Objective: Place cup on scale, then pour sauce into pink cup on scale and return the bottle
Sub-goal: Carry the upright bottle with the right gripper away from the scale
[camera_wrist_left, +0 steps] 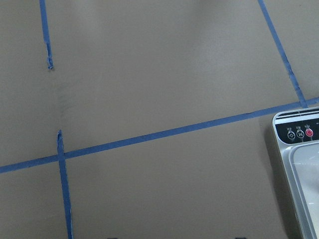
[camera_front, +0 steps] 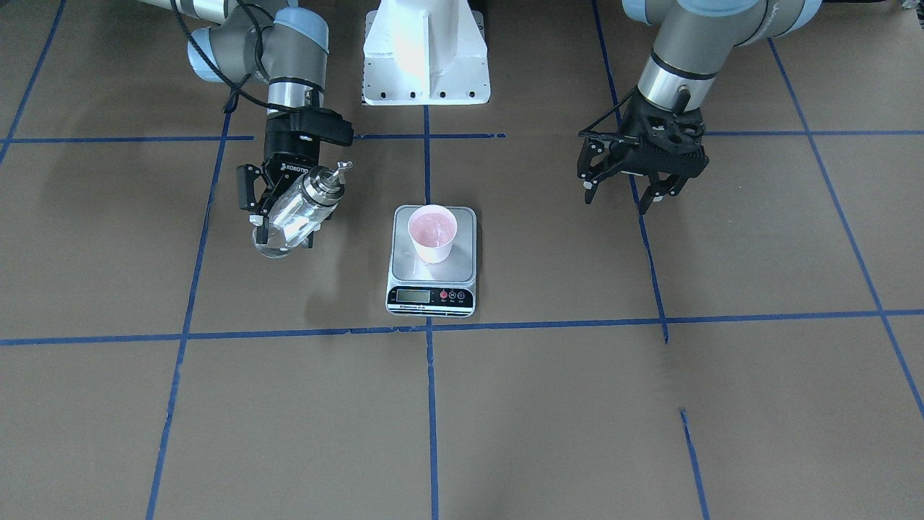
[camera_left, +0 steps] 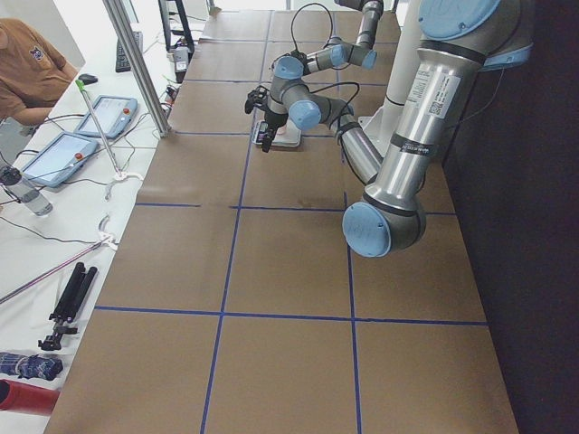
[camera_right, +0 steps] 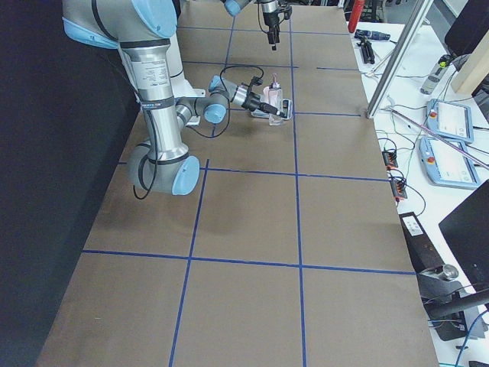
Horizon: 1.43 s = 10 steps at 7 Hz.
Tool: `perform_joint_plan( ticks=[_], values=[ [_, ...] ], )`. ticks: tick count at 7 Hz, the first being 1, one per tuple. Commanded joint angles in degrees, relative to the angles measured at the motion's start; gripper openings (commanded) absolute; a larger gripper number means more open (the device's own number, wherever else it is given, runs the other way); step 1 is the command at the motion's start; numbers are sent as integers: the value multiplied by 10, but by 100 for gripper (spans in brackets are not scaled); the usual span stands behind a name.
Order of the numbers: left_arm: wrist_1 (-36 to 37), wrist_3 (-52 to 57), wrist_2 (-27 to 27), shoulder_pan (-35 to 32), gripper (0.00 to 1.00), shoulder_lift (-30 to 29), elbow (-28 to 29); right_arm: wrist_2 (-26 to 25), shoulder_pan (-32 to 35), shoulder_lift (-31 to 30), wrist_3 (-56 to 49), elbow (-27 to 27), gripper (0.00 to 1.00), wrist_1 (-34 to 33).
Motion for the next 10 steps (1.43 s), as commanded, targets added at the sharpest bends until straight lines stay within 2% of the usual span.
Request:
perform_joint_plan(
  ticks=[1, 2, 5, 6, 10],
  values=[
    [0, -1, 0, 0, 83, -1, 0, 9, 0, -87, 19, -5, 0, 129],
    [0, -1, 0, 1, 83, -1, 1, 15, 1, -109, 85, -6, 0, 165],
    [0, -1, -1, 2, 83, -1, 2, 22, 2, -111, 303, -11, 0, 173],
    [0, -1, -1, 3, 83, -2, 2, 23, 1, -134, 374, -12, 0, 173],
    [0, -1, -1, 3, 83, -3, 2, 26, 0, -146, 441, -36, 0, 173]
  ],
)
